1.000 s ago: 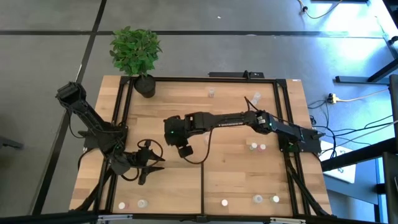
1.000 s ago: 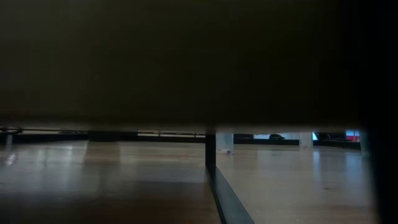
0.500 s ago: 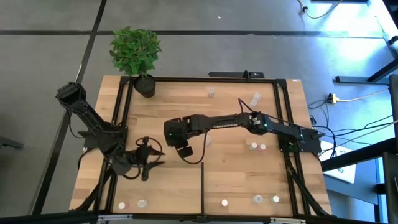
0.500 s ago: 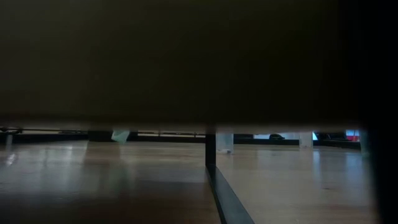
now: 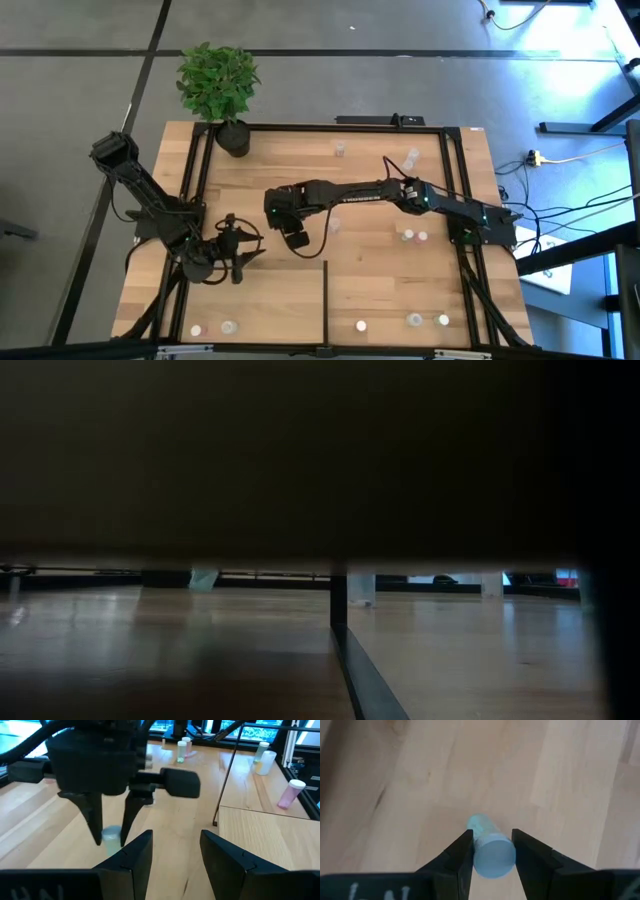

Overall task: Pick and place medicine bottles onto shelf by color
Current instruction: Put the top left green pill bottle on the shelf

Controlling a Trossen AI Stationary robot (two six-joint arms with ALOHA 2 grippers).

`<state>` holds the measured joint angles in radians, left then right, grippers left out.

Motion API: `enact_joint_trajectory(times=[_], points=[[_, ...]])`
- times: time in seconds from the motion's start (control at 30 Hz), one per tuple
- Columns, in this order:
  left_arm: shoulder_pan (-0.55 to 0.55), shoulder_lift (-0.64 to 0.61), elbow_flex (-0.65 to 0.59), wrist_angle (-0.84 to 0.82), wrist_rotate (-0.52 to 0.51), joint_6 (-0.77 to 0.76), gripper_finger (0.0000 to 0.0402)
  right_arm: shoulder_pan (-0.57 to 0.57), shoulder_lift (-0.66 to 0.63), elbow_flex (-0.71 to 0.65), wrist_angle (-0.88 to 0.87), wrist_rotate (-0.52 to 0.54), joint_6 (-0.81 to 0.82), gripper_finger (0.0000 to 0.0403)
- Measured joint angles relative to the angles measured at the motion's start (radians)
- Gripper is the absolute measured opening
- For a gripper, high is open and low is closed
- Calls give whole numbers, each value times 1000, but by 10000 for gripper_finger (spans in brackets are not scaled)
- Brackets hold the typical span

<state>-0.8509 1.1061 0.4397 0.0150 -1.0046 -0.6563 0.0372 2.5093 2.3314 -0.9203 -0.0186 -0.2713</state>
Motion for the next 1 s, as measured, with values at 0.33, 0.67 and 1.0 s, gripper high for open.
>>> enact_joint_trajectory(times=[0.33, 0.67, 1.0], points=[[0, 0, 0, 0, 0, 0, 157, -5, 14, 0, -2, 0, 5, 133], [0, 0, 0, 0, 0, 3, 157, -14, 14, 0, 2, 0, 29, 139], [0, 0, 0, 0, 0, 4, 157, -14, 15, 0, 8, 22, 4, 140]])
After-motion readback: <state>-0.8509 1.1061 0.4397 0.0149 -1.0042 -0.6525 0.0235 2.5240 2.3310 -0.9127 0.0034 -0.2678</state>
